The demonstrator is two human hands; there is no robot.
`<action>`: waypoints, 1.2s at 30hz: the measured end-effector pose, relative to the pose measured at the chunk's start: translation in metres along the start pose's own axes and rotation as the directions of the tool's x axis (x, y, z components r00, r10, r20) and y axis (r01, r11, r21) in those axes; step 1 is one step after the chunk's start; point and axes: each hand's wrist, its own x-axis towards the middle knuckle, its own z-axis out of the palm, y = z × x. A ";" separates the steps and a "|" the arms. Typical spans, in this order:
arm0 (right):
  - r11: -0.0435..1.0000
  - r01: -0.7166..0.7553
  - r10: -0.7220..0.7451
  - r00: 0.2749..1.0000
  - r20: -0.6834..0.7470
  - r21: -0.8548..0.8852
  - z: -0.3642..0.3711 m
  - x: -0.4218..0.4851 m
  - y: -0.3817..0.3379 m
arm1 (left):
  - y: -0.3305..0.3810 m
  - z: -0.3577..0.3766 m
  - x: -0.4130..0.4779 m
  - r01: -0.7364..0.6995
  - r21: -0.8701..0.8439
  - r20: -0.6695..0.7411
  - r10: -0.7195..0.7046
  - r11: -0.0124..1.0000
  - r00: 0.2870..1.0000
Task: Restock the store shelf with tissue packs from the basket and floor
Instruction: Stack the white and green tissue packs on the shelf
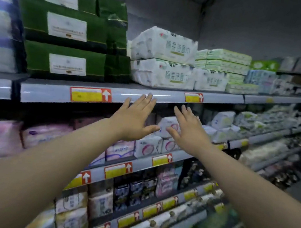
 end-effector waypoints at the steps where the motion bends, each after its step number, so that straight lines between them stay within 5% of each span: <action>1: 0.999 -0.038 0.038 0.999 0.020 -0.019 0.001 -0.012 0.011 | 0.013 0.009 0.006 -0.040 -0.008 0.018 0.040 0.999 0.999; 7: 0.931 -0.325 0.346 0.931 0.115 -0.168 0.013 -0.104 0.076 | 0.097 0.064 0.041 -0.306 -0.115 0.112 0.318 0.945 0.941; 13: 0.739 -0.639 0.668 0.736 0.109 -0.212 0.020 -0.222 0.095 | 0.176 0.109 0.035 -0.569 -0.204 0.245 0.604 0.797 0.758; 19: 0.474 -0.847 0.880 0.462 0.109 -0.239 0.047 -0.336 0.046 | 0.222 0.152 -0.027 -0.755 -0.266 0.244 0.800 0.599 0.548; 26: 0.144 -0.956 0.984 0.110 0.144 -0.256 0.108 -0.467 -0.061 | 0.248 0.231 -0.137 -0.867 -0.351 0.288 0.922 0.354 0.260; 36: -0.185 -0.950 0.933 -0.250 0.258 -0.251 0.216 -0.645 -0.164 | 0.341 0.330 -0.317 -0.881 -0.472 0.318 0.937 0.022 -0.147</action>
